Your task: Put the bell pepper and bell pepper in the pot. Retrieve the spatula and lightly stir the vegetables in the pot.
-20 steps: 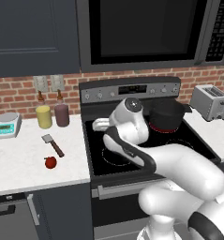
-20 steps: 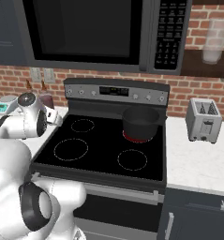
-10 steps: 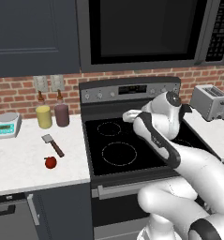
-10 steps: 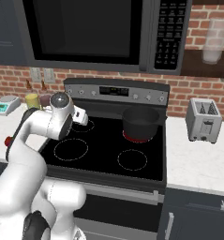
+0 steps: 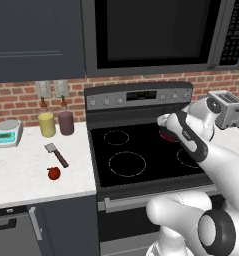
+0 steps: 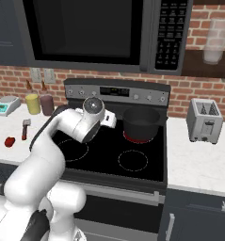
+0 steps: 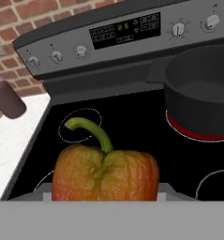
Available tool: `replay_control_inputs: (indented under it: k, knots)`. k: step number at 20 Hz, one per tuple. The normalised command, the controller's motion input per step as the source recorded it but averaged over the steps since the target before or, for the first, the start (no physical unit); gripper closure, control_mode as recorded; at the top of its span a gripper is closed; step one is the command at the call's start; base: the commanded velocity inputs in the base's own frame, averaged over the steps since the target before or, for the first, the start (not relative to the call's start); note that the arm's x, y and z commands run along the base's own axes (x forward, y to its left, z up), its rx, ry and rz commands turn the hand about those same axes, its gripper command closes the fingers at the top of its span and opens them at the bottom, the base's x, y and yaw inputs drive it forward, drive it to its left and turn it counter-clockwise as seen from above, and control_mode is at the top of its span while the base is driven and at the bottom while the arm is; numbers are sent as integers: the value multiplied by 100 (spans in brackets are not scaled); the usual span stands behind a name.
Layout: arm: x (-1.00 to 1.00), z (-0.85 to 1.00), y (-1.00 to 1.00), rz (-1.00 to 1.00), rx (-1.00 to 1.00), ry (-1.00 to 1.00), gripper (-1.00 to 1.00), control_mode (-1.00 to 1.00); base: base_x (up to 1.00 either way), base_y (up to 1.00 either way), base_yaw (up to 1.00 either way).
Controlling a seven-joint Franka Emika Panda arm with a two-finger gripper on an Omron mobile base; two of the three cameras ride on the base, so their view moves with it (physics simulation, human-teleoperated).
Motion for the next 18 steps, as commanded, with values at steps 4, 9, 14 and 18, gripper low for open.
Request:
replay_control_inputs:
  k: [4,9,14,18]
  knots:
    - [15,31,-100,-5,0,-1,100,-100,0,0,0]
    - [41,24,-96,-5,0,0,100,-100,0,0,0]
    - [66,0,-66,-2,0,0,100,-100,0,0,0]
    - [81,-20,-29,0,0,1,100,-100,0,0,0]
